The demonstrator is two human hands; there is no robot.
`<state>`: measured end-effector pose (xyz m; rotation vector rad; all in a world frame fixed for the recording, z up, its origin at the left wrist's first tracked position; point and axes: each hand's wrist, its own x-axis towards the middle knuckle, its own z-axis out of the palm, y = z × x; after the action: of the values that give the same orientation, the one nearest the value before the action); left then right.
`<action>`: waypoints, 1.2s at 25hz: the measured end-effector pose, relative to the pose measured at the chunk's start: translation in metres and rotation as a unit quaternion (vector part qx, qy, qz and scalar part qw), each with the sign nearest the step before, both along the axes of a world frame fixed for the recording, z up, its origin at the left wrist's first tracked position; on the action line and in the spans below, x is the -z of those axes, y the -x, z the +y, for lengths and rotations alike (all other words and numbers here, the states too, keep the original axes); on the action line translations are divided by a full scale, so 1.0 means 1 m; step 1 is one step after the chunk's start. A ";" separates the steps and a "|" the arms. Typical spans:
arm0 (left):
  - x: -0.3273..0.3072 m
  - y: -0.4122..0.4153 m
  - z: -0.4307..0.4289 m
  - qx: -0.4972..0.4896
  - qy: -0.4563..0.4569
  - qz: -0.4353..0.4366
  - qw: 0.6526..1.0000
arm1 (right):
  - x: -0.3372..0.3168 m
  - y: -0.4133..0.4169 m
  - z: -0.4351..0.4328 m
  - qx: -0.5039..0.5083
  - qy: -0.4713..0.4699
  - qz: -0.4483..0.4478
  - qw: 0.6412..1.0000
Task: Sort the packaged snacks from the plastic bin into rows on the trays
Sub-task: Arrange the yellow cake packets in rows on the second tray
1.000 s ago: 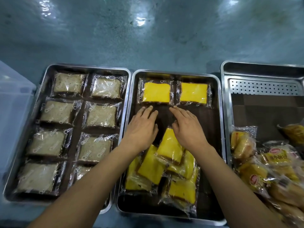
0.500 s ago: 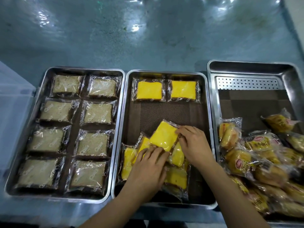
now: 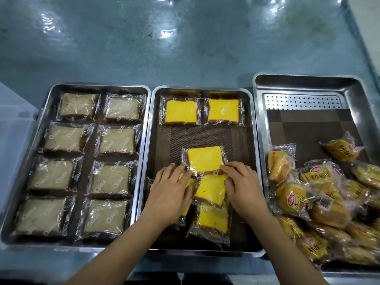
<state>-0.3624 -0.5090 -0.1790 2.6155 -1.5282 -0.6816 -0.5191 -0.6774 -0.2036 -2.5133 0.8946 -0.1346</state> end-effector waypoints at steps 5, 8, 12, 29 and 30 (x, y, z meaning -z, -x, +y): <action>-0.003 -0.002 -0.004 0.022 0.017 0.045 0.999 | 0.002 0.001 0.003 -0.034 0.005 -0.004 0.999; 0.002 -0.001 -0.016 0.033 -0.011 0.049 0.998 | 0.008 -0.007 -0.001 -0.032 0.022 0.043 0.998; 0.008 -0.006 -0.041 0.038 -0.025 0.040 0.998 | 0.012 -0.014 -0.014 -0.031 0.054 0.083 0.995; 0.019 -0.021 -0.080 -0.008 0.071 0.007 0.997 | 0.002 0.000 -0.057 0.052 0.107 0.025 0.993; 0.020 -0.022 -0.079 -0.008 0.067 0.009 0.998 | 0.002 0.002 -0.059 0.052 0.108 0.021 0.993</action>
<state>-0.3399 -0.5876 -0.1993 2.5144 -1.4899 -0.5782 -0.5215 -0.7363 -0.2054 -2.6770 1.0799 -0.2239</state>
